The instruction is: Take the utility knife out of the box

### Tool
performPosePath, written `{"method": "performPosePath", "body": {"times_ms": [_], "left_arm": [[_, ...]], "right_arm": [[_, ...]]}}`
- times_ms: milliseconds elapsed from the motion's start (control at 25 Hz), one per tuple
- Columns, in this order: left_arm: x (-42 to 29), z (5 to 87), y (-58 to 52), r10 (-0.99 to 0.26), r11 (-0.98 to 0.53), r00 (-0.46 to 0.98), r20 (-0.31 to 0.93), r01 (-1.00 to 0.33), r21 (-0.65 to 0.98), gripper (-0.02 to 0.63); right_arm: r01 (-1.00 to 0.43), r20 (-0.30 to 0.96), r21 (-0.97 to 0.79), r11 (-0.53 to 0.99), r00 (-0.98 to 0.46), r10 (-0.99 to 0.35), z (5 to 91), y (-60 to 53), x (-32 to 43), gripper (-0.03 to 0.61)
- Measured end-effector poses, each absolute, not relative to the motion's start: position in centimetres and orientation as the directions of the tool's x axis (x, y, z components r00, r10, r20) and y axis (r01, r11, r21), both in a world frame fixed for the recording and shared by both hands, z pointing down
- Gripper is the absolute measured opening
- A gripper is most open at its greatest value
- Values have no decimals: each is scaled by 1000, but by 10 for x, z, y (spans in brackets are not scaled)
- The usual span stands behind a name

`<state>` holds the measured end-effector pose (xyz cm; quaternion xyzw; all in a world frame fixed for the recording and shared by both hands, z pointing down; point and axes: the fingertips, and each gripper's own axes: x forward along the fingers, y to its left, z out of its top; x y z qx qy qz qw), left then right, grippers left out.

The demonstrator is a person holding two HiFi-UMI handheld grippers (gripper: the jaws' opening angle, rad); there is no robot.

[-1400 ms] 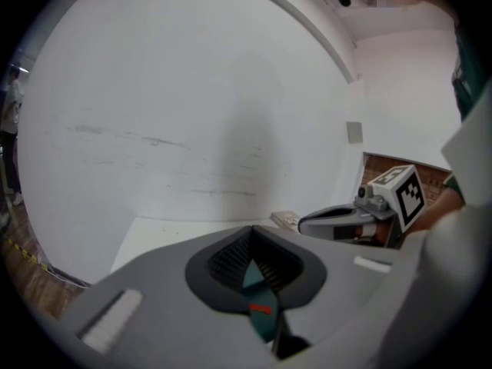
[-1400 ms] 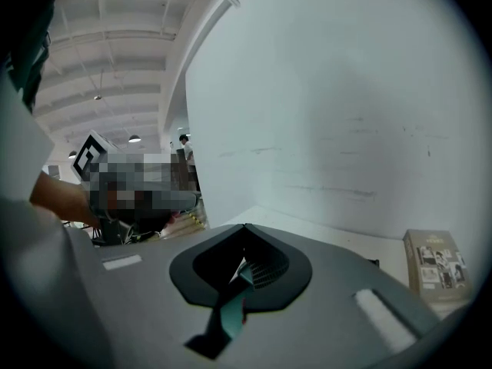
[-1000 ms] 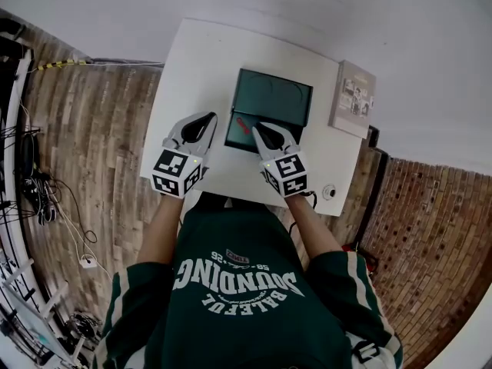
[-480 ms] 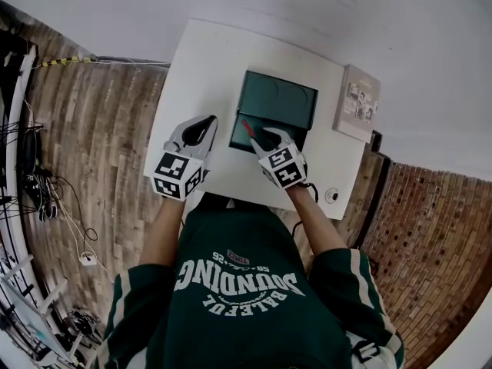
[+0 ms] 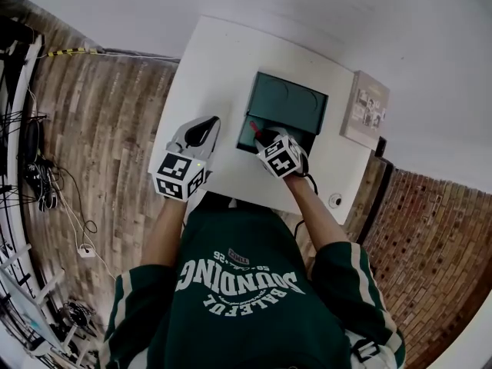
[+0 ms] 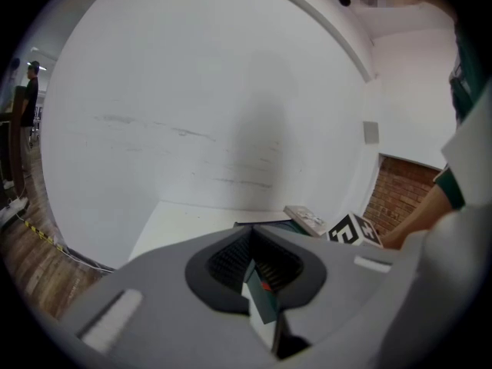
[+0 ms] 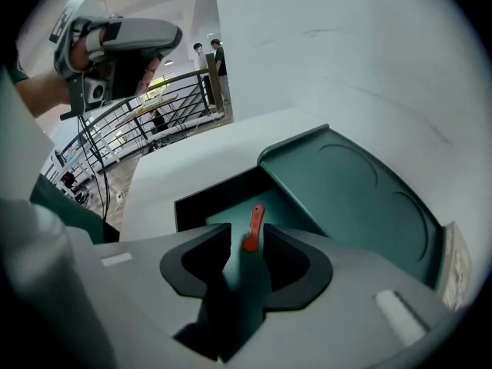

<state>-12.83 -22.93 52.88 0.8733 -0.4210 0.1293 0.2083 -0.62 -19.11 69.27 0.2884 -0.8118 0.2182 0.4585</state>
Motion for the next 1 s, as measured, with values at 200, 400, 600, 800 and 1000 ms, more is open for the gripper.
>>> {"method": "performPosePath", "body": {"times_ms": [200,400,600,800,1000], "left_arm": [[-137,532,-230,-688,-544,601,406,-798,258,52],[-145,534,-229,-695,-531,591,410,-806,263,52],[-150,535,-233,-694,-529,588,415,-808,261,52],[-149,535,-236,-694,-533,591,412,-806,259,52],[-148,534,-235,-690,-537,594,413,-803,257,52]], "right_arm": [[-656,895,-95,748,-386,-225,711,-192,-8,108],[-655,912,-82,751,-353,-208,721,-190,-11,109],[-646,930,-50,762,-309,-201,730,-188,-10,108],[-658,937,-23,753,-277,-213,733,-191,-6,107],[-667,937,-33,745,-279,-208,731,-191,-7,80]]}}
